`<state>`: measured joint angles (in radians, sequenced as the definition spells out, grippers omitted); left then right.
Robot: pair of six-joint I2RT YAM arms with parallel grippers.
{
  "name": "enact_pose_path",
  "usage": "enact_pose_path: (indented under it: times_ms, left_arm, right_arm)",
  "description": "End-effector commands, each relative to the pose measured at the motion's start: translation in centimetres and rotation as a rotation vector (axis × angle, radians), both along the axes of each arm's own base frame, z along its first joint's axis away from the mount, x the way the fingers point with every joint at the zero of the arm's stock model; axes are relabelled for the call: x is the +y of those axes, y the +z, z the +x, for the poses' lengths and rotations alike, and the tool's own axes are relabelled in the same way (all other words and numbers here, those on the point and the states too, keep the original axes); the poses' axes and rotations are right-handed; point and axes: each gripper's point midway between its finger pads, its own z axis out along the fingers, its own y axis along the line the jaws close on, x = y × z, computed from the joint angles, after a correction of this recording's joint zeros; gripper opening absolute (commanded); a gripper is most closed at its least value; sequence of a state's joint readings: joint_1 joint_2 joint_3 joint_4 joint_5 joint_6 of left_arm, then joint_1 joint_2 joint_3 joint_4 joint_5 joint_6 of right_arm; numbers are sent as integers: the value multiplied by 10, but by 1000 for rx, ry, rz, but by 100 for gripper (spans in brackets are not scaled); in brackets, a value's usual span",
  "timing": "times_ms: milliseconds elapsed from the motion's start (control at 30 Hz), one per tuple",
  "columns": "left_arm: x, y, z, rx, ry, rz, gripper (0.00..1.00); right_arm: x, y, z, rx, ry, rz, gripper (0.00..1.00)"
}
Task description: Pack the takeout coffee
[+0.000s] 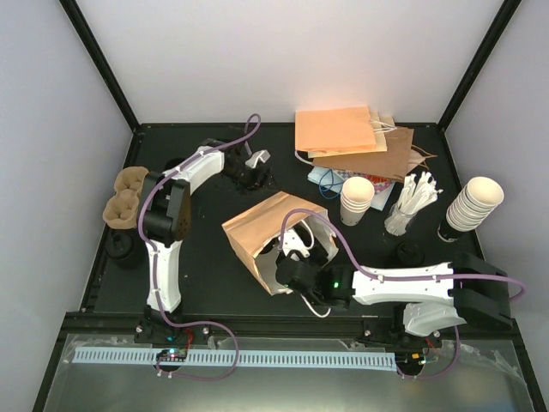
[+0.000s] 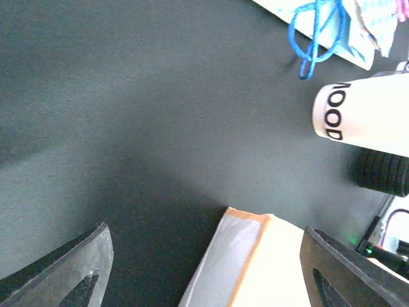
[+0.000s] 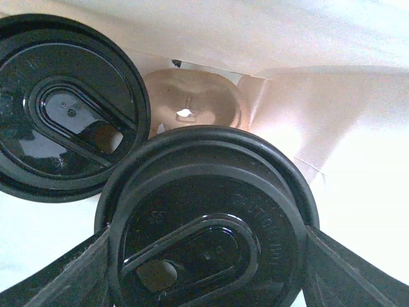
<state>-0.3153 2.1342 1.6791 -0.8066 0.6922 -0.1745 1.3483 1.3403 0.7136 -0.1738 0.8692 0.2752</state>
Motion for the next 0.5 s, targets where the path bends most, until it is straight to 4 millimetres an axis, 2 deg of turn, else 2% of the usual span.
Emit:
enact_pose_path:
  times_ms: [0,200,300,367,467]
  left_arm:
    - [-17,11,-6,10,-54,-99,82]
    - [-20,8,-13,14,-62,-96,79]
    - [-19,7,-15,12,-64,-93,79]
    - [-20,7,-16,13,-72,-92,78]
    - [-24,5,-22,21,-96,-95,77]
  right_arm:
    - [2,15,8,-5,-83,112,46]
    - [2,29,6,2,-76,128,45]
    - [-3,33,6,-26,-51,78,45]
    - [-3,32,5,-43,4,20,45]
    - [8,28,-4,-43,146,-57,45]
